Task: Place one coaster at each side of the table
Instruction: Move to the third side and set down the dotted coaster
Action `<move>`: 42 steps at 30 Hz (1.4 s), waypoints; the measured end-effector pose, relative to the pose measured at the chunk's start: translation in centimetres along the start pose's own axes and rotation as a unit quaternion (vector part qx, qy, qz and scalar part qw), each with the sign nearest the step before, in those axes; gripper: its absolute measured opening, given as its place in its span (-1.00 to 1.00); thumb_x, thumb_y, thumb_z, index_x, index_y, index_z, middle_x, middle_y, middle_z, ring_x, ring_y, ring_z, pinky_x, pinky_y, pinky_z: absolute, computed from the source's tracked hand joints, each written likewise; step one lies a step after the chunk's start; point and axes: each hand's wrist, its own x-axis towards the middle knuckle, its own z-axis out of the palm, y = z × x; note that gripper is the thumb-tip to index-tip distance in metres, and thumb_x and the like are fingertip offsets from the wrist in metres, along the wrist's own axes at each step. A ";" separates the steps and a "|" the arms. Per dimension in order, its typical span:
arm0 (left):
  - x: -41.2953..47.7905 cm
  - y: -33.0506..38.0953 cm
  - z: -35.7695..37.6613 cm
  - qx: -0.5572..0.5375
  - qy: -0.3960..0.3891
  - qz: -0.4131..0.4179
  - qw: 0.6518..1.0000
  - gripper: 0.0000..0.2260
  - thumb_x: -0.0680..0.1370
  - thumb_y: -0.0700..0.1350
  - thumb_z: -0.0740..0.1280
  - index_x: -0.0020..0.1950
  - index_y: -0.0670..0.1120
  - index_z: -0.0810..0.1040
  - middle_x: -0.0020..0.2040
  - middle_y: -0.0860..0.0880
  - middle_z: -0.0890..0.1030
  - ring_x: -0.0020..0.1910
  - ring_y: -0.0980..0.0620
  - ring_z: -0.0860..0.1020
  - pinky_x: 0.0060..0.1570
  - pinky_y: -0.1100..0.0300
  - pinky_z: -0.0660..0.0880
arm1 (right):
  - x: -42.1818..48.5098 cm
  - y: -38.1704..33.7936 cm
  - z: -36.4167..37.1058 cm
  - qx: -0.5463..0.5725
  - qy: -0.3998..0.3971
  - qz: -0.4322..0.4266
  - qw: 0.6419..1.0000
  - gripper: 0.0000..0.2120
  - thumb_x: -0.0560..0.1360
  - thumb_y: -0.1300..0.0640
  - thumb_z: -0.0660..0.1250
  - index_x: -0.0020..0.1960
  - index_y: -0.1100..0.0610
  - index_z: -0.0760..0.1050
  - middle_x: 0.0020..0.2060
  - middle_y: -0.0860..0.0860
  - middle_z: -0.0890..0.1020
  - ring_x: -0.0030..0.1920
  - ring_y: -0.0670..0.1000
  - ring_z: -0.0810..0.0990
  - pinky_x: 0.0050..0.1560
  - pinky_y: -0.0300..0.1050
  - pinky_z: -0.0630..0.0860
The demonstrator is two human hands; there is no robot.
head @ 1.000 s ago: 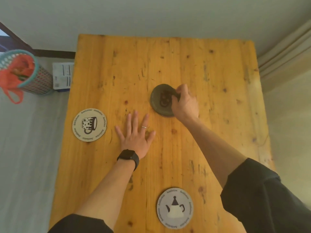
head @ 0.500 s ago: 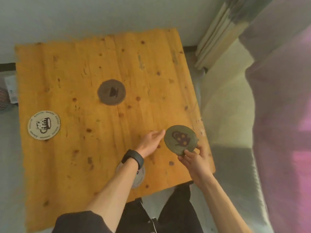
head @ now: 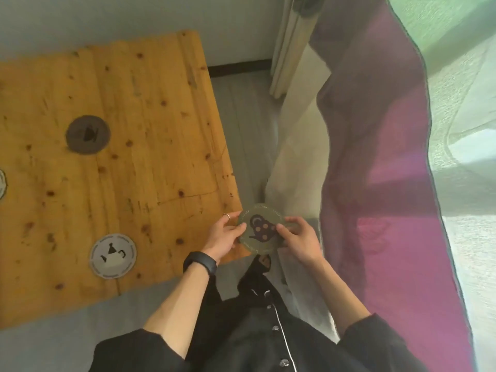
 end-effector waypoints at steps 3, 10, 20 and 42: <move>0.8 0.4 0.2 -0.044 0.027 -0.009 0.999 -0.67 0.54 -0.18 0.42 0.28 0.00 0.53 0.05 -0.12 0.71 -0.12 0.06 0.63 -0.31 0.29 0.46 | 2.1 -1.0 -0.8 -0.051 -0.012 -0.025 0.998 -0.89 0.50 -0.01 0.42 -0.03 -0.12 0.49 -0.15 -0.06 0.74 -0.16 0.00 0.72 0.00 0.06 0.64; 4.1 2.4 -1.4 -0.124 0.084 -0.038 0.988 -0.74 0.53 -0.18 0.42 0.22 -0.10 0.55 0.07 -0.12 0.69 -0.14 0.02 0.62 -0.19 0.21 0.51 | 7.3 -6.2 1.2 -0.109 -0.070 -0.053 0.990 -0.88 0.57 0.09 0.37 0.06 -0.02 0.44 0.00 0.11 0.68 -0.15 0.04 0.71 -0.35 -0.11 0.64; 8.5 5.1 -6.3 -0.243 0.195 -0.044 0.949 -0.71 0.51 -0.29 0.42 0.18 -0.09 0.47 0.11 -0.17 0.63 0.02 -0.10 0.63 -0.02 0.03 0.61 | 15.1 -17.6 7.3 -0.327 -0.202 -0.101 0.918 -0.74 0.53 0.03 0.41 0.17 0.08 0.50 -0.12 -0.03 0.69 -0.20 0.02 0.70 -0.23 -0.05 0.63; 19.3 15.8 -5.5 -0.458 0.389 -0.179 0.779 -0.73 0.57 -0.18 0.34 0.25 -0.21 0.53 0.14 -0.13 0.60 0.07 -0.12 0.56 0.00 0.13 0.44 | 29.8 -33.5 18.1 -0.599 -0.323 -0.312 0.662 -0.77 0.56 -0.02 0.32 0.14 0.07 0.52 0.04 0.02 0.64 0.07 0.12 0.59 -0.03 -0.07 0.46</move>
